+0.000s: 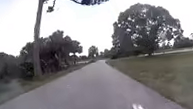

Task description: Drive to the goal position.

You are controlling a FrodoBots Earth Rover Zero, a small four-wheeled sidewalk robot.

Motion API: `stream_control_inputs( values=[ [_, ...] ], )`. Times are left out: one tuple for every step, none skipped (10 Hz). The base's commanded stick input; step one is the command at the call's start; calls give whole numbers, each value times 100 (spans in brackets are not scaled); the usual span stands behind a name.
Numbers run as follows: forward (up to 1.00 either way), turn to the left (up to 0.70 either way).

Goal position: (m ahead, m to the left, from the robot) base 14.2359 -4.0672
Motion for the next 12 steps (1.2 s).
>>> stream_control_inputs(
  values=[
    [85,0],
    [85,0],
    [85,0],
    [85,0],
    [85,0],
    [85,0],
    [85,0],
    [85,0],
    [85,0],
    [85,0],
    [85,0],
    [85,0]
  ],
)
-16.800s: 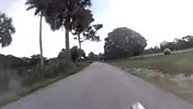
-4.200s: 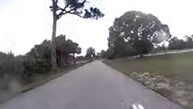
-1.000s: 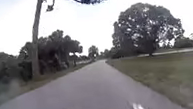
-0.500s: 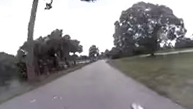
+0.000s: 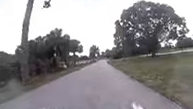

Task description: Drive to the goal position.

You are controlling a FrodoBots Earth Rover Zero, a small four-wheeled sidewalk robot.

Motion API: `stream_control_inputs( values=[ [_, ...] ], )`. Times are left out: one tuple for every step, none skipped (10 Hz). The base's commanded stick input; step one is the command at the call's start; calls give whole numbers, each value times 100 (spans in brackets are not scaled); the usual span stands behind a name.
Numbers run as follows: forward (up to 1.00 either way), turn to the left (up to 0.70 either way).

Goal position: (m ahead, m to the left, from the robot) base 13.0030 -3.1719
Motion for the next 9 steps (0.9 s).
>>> stream_control_inputs(
  values=[
    [85,0],
    [85,0],
    [85,0],
    [85,0],
    [85,0],
    [85,0],
    [85,0],
    [85,0],
    [85,0]
  ],
)
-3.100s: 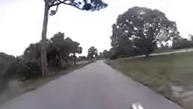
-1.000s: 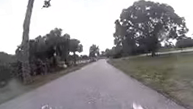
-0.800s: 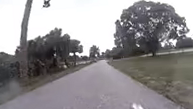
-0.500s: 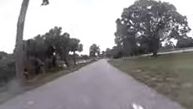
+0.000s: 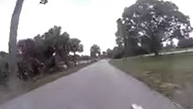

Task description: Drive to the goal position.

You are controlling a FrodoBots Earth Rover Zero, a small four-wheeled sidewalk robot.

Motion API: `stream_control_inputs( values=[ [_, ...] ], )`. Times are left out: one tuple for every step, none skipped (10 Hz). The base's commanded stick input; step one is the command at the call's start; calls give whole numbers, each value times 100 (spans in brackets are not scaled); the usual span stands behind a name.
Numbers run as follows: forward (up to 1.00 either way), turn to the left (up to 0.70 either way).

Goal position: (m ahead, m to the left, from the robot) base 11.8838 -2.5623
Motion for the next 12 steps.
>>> stream_control_inputs(
  values=[
    [85,0],
    [85,0],
    [85,0],
    [85,0],
    [85,0],
    [85,-14],
    [85,-33],
    [85,-19],
    [85,-4],
    [85,0],
    [85,0],
    [85,0]
  ],
)
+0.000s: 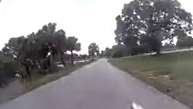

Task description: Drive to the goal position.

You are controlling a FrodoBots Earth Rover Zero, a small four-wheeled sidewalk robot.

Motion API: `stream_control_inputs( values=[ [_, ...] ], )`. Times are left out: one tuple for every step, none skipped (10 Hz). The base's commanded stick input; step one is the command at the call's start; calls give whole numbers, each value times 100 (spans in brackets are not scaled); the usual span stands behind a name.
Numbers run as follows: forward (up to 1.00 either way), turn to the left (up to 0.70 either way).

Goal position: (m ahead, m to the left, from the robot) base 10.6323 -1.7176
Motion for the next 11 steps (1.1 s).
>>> stream_control_inputs(
  values=[
    [85,0],
    [85,0],
    [85,0],
    [85,0],
    [85,0],
    [85,0],
    [85,0],
    [85,0],
    [85,0],
    [85,0],
    [85,0]
  ],
)
